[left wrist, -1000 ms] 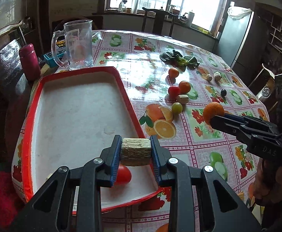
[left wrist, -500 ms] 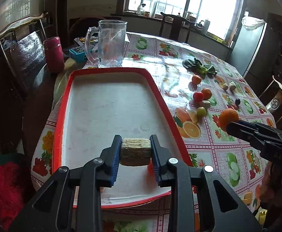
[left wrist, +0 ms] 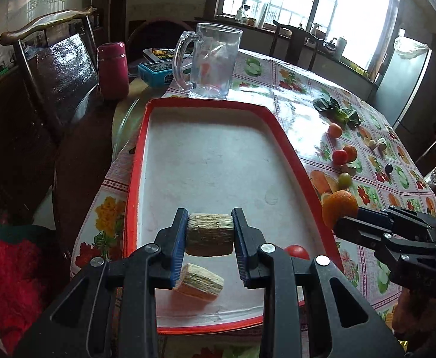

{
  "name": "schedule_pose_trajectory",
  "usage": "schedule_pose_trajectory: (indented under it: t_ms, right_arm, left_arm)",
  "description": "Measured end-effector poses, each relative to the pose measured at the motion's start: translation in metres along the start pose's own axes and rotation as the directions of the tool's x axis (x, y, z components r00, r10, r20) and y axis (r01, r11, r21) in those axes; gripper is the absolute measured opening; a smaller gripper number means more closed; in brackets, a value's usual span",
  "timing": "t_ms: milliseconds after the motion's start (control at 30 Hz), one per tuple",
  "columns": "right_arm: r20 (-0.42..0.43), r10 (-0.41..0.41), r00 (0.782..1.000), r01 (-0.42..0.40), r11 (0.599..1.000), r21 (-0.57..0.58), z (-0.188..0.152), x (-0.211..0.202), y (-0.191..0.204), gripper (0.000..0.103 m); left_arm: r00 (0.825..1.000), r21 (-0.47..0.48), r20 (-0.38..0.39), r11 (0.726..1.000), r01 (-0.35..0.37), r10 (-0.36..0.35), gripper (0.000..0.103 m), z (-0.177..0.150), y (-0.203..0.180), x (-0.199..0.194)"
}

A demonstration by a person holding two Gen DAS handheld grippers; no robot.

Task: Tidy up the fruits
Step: 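Carry the cream block in the left tool to the tray while the right tool carries the orange, then open the right tool to drop the orange in the tray while the left tool releases the block, then move both open tools back over the table toward the green fruit and dark plum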

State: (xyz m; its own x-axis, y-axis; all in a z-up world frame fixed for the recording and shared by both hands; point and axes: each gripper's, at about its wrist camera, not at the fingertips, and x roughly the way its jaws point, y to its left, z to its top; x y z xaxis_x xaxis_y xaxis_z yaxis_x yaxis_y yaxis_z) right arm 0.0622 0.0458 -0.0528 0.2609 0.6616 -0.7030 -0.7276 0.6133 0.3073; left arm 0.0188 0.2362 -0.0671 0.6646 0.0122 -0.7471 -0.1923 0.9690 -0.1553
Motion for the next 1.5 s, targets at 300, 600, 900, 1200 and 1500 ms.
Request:
schedule_pose_trajectory:
  t_ms: [300,600,900,1200,1500]
  right_arm:
    - [-0.071,-0.013,0.997,0.010,0.999,-0.034,0.006,0.034,0.005,0.029]
    - [-0.145,-0.027,0.989,0.019,0.998,-0.057,0.005,0.062,0.004,0.031]
    - [-0.125,-0.026,0.992,0.018,0.998,-0.064,0.006,0.052,0.006,0.046]
    - [-0.048,-0.017,0.999,0.017,1.000,-0.013,0.000,0.009,-0.007,0.046]
    - [0.014,-0.067,0.998,0.065,0.995,0.081,-0.025,-0.038,-0.046,0.046]
  left_arm:
    - [0.999,-0.025,-0.040,1.000,0.001,-0.002,0.027,0.000,0.012,0.022]
    - [0.995,-0.011,-0.098,1.000,-0.016,0.015,0.027,-0.005,0.012,0.043]
    - [0.993,-0.011,-0.111,0.999,-0.033,0.032,0.032,-0.007,0.010,0.046]
    - [0.996,-0.010,-0.081,0.999,-0.036,0.035,0.039,-0.006,0.002,0.028]
    - [0.998,0.035,-0.046,0.999,-0.029,0.030,0.044,-0.004,-0.025,0.014]
